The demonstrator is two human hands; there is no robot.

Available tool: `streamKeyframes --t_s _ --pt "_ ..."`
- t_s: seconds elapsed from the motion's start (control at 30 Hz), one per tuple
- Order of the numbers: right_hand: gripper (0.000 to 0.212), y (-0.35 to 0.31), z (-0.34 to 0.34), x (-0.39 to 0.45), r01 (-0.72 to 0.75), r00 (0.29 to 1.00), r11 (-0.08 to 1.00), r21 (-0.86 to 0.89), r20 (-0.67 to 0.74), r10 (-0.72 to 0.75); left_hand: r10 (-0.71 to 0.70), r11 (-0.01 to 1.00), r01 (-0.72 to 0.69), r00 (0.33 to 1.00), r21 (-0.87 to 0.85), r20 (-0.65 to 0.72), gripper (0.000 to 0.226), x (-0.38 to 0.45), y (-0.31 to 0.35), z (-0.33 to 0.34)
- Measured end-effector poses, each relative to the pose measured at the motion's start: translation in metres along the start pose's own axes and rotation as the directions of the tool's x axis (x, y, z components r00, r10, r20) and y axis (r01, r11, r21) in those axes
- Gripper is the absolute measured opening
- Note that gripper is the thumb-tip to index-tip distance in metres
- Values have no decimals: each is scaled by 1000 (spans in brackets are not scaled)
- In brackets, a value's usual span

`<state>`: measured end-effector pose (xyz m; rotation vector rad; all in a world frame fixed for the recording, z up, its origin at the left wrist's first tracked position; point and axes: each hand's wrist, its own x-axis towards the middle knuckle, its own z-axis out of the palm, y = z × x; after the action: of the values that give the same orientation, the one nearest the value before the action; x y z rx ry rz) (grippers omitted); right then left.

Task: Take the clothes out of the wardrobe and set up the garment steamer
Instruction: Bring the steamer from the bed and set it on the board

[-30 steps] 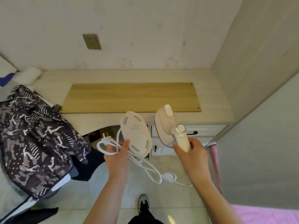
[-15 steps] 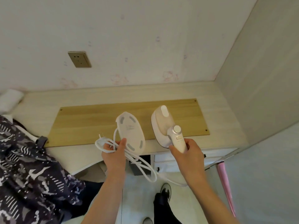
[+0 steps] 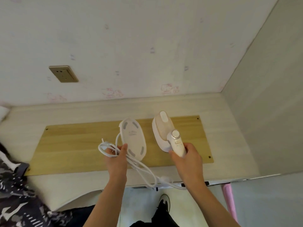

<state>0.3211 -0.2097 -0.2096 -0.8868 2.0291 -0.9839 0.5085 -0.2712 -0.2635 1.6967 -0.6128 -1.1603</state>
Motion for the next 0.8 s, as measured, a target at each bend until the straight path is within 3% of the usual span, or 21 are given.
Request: streamKeyframes --t_s 0.63,0.8 --pt "28 16 -16 41 -132 980 991 -17 -152 128 -165 964 119 969 236 186 14 16 -20 74" --pt "29 20 -15 42 -165 972 986 -33 -174 157 -246 929 181 954 323 174 10 22 -24 85"
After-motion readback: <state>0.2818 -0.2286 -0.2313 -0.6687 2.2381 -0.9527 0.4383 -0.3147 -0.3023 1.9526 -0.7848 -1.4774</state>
